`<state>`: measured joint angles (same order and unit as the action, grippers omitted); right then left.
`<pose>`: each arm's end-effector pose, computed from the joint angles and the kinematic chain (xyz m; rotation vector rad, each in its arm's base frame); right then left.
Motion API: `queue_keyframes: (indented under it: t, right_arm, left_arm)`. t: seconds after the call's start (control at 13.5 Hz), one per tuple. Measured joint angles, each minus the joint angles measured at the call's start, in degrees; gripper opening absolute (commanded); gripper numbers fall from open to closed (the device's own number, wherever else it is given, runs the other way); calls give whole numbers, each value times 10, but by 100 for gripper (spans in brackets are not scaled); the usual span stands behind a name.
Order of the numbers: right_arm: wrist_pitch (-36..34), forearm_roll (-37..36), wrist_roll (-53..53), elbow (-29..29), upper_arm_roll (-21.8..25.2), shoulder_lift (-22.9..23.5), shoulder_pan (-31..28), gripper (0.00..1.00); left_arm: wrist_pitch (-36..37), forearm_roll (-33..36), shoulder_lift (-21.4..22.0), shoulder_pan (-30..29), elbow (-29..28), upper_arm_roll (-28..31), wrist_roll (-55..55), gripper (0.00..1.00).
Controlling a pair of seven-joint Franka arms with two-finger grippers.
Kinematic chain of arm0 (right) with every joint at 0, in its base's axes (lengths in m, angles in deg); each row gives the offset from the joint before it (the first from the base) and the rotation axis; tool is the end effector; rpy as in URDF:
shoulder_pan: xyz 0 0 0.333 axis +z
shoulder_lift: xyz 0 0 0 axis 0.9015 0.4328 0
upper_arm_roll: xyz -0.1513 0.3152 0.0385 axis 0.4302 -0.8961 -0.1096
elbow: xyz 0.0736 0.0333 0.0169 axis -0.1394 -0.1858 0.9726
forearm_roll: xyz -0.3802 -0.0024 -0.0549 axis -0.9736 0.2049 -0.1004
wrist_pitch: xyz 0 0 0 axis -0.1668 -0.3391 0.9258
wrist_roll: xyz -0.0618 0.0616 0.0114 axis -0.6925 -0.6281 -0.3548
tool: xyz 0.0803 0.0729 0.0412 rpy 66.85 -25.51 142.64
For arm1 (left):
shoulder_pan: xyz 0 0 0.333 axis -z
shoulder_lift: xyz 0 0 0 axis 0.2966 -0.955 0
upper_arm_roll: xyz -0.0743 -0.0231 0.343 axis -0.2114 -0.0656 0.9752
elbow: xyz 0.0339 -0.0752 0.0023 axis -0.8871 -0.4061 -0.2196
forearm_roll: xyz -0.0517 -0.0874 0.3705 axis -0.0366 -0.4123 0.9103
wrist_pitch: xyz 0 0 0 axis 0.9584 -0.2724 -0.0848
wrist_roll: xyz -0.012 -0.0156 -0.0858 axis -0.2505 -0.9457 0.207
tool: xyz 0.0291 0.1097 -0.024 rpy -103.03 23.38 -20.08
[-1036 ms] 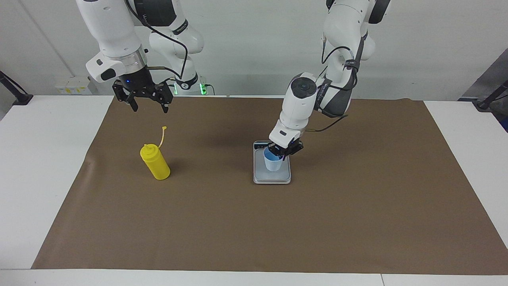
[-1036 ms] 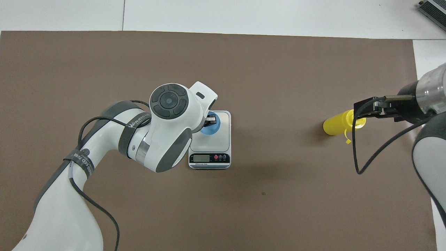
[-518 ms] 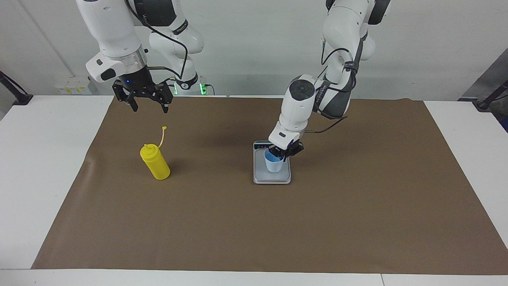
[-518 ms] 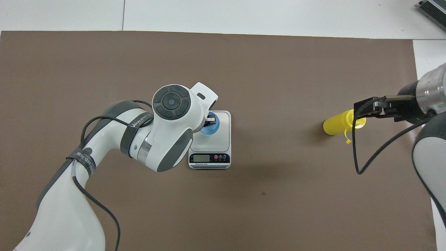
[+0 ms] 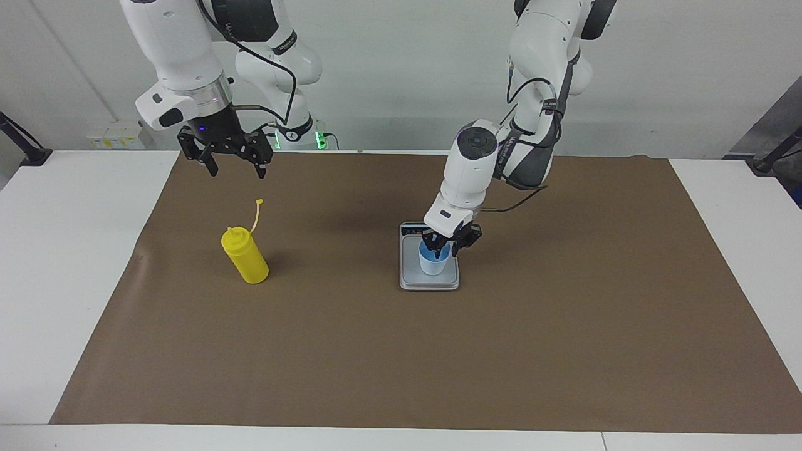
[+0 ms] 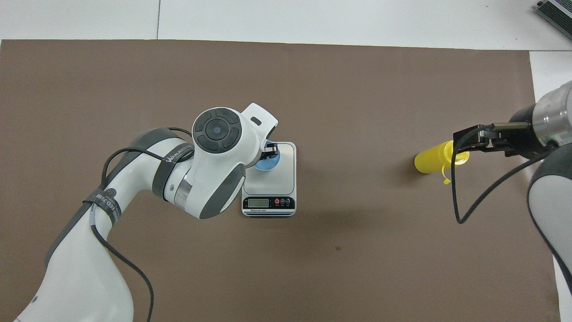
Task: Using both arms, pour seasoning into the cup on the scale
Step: 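Withdraw the left gripper while the right gripper grasps the yellow bottle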
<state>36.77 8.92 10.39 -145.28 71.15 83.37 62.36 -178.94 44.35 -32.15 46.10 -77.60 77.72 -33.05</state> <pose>0.5434 0.0466 0.6439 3.1318 -0.1114 0.0024 0.5505 -0.3633 0.4168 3.0654 0.1108 0.0955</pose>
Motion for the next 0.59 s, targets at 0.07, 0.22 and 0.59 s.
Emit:
queue_keyframes:
  t: [0.07, 0.22, 0.59]
  right_arm:
    - [0, 0, 4, -2, 0, 0, -1, 100]
    - [18, 20, 51, -15, 0, -2, -16, 100]
    - [145, 89, 300, -148, 2, -50, -102, 100]
  left_arm:
    - [6, 3, 8, -7, 6, 6, -6, 100]
    - [36, 4, 45, -39, 14, 9, -45, 100]
    - [108, 4, 118, -118, 14, 12, -162, 100]
